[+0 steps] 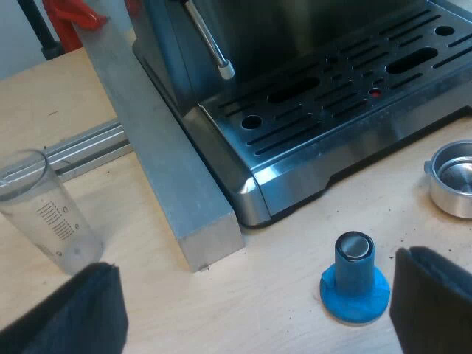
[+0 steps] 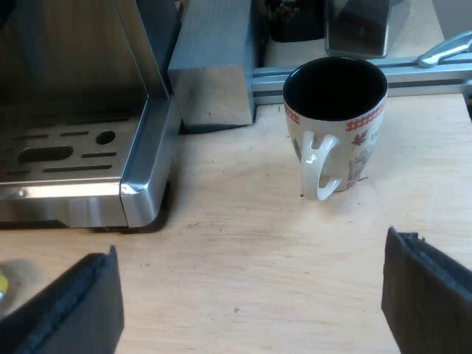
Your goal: Put the handle in the coffee machine
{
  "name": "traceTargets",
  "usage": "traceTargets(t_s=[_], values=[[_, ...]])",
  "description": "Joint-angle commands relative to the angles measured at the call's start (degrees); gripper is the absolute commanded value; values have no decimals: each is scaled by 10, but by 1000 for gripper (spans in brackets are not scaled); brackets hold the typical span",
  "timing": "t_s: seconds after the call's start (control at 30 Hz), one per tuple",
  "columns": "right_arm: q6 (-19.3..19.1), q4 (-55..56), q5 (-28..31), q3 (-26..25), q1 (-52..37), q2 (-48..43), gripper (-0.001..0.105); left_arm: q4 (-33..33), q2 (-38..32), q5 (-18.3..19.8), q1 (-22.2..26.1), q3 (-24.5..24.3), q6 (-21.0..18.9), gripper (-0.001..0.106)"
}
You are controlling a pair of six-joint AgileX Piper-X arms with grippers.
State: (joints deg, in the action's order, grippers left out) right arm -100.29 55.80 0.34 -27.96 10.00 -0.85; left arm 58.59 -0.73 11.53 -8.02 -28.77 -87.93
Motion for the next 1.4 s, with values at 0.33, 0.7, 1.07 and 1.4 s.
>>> traceTargets(t_s=[0.33, 0.7, 1.07, 1.4], values=[[17, -7, -8, -4, 0, -18, 74, -4, -36, 43, -3, -11, 0, 75], [24, 42, -98, -58, 0, 29, 74, -3, 92, 144, -3, -70, 7, 79], [-19, 49, -237, -108, 0, 191, 74, 28, 196, 272, -3, -123, 89, 79], [-108, 76, -276, -191, 0, 379, 74, 33, 285, 282, -3, -130, 202, 79]])
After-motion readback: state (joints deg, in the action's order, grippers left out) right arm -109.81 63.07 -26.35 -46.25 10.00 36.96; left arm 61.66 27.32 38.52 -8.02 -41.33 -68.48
